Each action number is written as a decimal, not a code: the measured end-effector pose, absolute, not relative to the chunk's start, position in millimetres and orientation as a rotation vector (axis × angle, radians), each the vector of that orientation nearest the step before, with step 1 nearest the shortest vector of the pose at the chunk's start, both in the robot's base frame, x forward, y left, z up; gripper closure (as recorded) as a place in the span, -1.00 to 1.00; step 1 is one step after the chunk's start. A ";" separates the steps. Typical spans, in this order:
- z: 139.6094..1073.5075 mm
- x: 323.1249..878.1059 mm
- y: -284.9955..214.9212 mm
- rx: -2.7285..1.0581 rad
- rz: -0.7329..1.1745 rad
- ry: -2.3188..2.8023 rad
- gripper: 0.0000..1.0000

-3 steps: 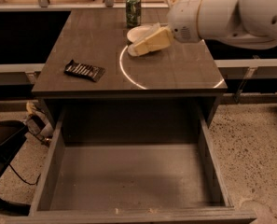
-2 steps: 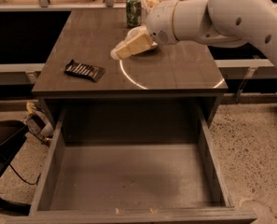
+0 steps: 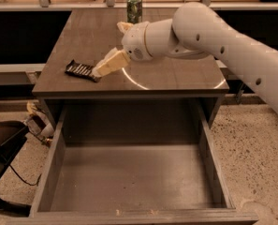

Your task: Place rxbar chocolate into top drawer

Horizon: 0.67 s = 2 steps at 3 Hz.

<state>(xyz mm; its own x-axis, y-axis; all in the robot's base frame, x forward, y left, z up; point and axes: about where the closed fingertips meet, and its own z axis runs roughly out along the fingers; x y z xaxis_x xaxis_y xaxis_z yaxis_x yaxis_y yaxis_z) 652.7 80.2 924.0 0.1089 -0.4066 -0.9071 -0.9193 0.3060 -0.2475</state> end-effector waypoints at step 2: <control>877.5 658.4 123.5 -1.234 0.730 1.488 -1.00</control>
Offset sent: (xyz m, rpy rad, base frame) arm 0.0136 0.0647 -0.0681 0.1397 0.1096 0.0488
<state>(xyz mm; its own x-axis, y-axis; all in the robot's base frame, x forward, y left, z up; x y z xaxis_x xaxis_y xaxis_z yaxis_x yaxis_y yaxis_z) 658.4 123.5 877.5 0.0504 -0.3240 -0.9447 -0.9454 0.2896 -0.1498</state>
